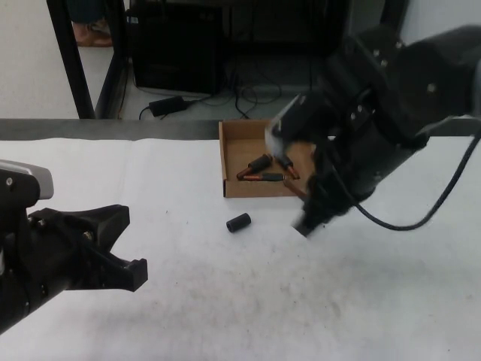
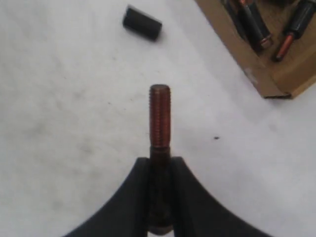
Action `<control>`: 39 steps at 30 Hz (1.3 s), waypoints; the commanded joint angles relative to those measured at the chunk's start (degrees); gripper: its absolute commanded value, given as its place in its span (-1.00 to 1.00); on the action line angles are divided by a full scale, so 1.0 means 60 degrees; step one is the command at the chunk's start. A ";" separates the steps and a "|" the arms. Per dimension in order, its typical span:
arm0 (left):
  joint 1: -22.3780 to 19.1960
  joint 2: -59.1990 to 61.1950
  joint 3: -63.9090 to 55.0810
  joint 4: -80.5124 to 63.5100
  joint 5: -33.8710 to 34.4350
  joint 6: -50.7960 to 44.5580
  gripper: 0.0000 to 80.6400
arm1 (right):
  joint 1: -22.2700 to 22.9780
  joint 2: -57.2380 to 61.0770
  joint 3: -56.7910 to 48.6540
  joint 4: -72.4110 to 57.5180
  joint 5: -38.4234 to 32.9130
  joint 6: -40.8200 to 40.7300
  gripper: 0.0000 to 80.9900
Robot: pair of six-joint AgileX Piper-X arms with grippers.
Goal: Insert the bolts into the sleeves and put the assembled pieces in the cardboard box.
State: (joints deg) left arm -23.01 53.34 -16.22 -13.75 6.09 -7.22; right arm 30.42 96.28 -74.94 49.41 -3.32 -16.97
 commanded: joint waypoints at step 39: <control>0.0108 -0.0031 0.0004 -0.0330 0.0007 0.0002 -0.98 | 0.0926 0.1397 0.1308 -0.0252 -0.5705 0.8563 0.11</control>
State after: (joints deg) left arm -22.40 53.34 -16.22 -14.56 6.09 -7.22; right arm 35.99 106.59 -65.64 48.17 -32.61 42.46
